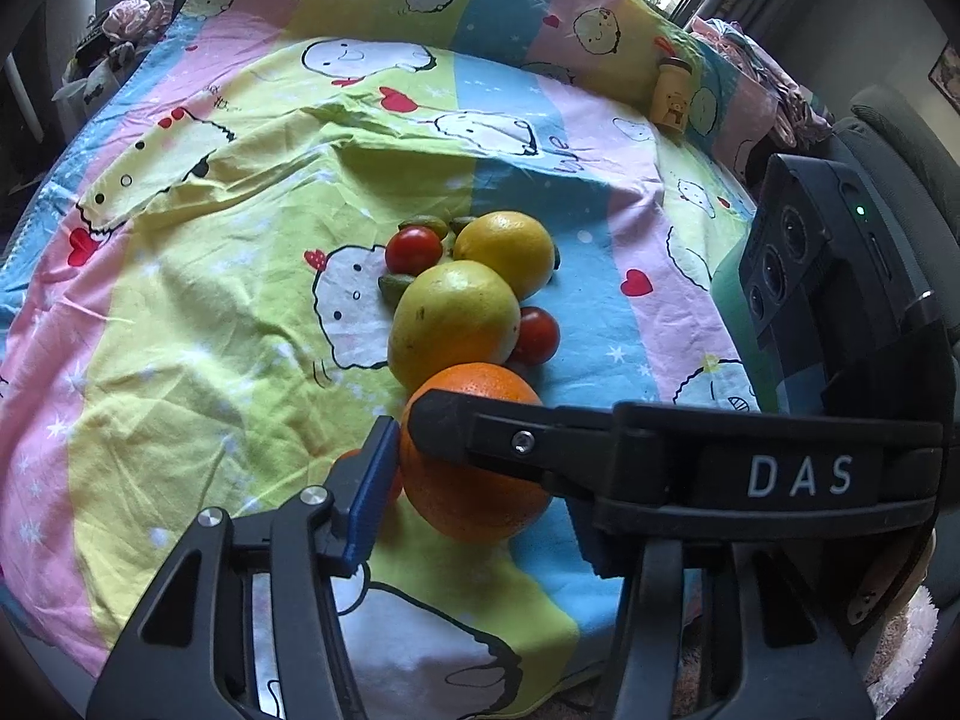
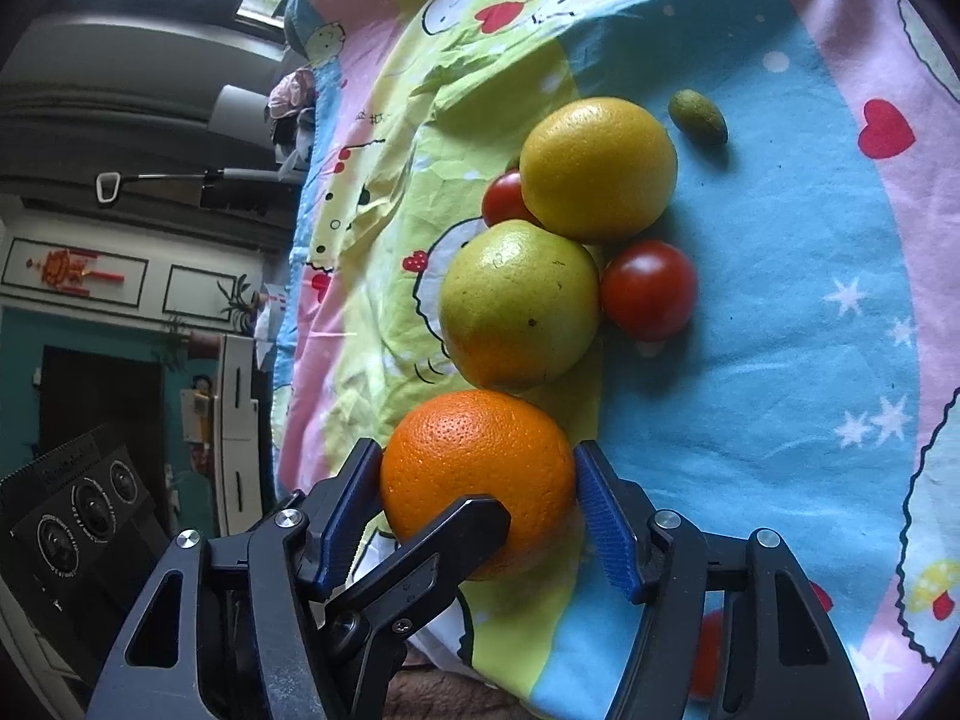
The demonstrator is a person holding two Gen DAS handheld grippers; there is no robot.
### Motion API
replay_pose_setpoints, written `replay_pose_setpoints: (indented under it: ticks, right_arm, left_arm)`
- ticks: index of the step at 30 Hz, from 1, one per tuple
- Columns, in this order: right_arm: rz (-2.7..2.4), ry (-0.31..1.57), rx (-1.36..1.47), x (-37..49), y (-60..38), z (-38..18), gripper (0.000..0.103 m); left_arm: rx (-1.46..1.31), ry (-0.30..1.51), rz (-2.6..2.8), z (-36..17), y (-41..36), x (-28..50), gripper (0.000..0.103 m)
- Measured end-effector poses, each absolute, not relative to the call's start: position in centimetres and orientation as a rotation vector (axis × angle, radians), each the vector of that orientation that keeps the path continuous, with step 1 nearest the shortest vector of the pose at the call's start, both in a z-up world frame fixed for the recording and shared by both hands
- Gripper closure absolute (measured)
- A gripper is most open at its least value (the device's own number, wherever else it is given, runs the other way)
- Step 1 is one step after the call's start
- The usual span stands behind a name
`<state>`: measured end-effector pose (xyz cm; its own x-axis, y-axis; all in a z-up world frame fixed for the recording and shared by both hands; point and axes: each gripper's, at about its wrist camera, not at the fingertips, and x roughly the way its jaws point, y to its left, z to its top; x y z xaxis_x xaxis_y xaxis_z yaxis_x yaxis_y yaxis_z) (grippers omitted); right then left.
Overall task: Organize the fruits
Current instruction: 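Close the right gripper around the orange and lift it, then carry the orange over the green basin with the right gripper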
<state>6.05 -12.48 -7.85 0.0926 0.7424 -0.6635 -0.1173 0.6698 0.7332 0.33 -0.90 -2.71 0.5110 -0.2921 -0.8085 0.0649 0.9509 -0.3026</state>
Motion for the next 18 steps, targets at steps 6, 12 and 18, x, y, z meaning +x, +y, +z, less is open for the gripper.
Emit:
replay_pose_setpoints:
  ticks: [6, 12, 18]
  right_arm:
    - [0.692, 1.224, 0.575, 5.8, -14.5, -4.4, 0.036]
    - [0.658, 1.095, 0.584, 5.7, -17.4, -0.9, 0.036]
    - [0.608, 1.002, 0.602, 5.3, -20.4, 1.3, 0.036]
  left_arm:
    - [-0.181, 0.930, -0.251, 0.5, -3.1, 0.6, 0.051]
    - [-0.091, 0.836, -0.295, 3.5, -6.1, 1.0, 0.051]
    - [-0.040, 0.778, -0.361, 5.3, -8.6, 1.4, 0.051]
